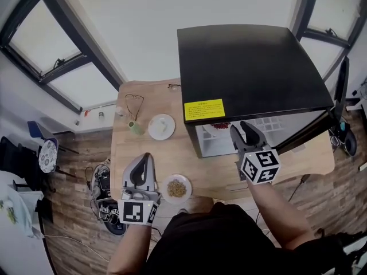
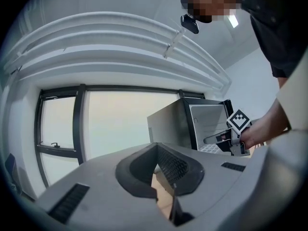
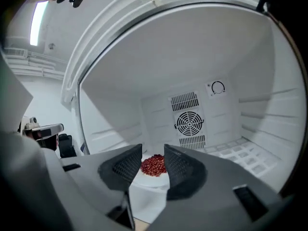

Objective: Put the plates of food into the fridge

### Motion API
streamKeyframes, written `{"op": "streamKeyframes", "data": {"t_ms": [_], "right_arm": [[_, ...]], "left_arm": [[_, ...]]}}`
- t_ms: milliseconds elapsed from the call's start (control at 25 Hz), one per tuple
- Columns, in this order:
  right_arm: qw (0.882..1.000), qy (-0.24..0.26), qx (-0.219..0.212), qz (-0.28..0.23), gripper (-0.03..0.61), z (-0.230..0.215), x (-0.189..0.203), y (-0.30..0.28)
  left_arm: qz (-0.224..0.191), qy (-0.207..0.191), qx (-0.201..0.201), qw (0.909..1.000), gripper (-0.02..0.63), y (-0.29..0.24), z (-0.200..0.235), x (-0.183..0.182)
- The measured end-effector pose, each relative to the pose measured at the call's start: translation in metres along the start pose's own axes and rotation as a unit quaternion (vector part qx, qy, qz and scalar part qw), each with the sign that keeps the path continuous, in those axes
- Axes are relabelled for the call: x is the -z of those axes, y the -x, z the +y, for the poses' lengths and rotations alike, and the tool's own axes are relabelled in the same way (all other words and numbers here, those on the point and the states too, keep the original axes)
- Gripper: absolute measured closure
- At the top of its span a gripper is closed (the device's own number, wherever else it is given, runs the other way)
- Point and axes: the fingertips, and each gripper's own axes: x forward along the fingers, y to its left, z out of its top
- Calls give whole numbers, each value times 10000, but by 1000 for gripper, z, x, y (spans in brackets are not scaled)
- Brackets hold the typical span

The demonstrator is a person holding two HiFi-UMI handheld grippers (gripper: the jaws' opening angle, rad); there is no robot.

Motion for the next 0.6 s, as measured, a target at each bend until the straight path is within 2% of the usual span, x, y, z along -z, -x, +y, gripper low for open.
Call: {"op": "streamKeyframes", "data": {"t_ms": [320,480,600], "right_arm": [[9993,-310,-151,-122,458,67,38,26],[9978,-617,-241,98,477,103,73,37],[9935,-1048,-308,312,482,126,104,50]], "left_arm": [[49,28,74,10000,609,48,37,19],[106,157,126,9997,609,74,57,36],[144,252,199,9994,609,91,66,49]]}}
